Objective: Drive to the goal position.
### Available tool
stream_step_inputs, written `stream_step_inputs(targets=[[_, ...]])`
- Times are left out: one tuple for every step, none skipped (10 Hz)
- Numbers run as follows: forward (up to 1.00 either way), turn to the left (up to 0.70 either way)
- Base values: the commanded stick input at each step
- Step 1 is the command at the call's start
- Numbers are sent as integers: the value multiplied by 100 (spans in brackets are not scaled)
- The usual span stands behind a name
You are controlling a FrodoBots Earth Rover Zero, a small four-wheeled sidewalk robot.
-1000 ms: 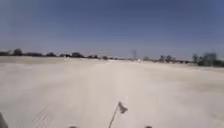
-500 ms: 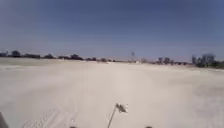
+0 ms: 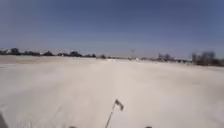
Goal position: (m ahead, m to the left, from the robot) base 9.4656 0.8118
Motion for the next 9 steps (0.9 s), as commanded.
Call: stream_step_inputs(targets=[[70,0],[70,0],[70,0],[70,0],[70,0],[70,0],[70,0],[70,0],[70,0]])
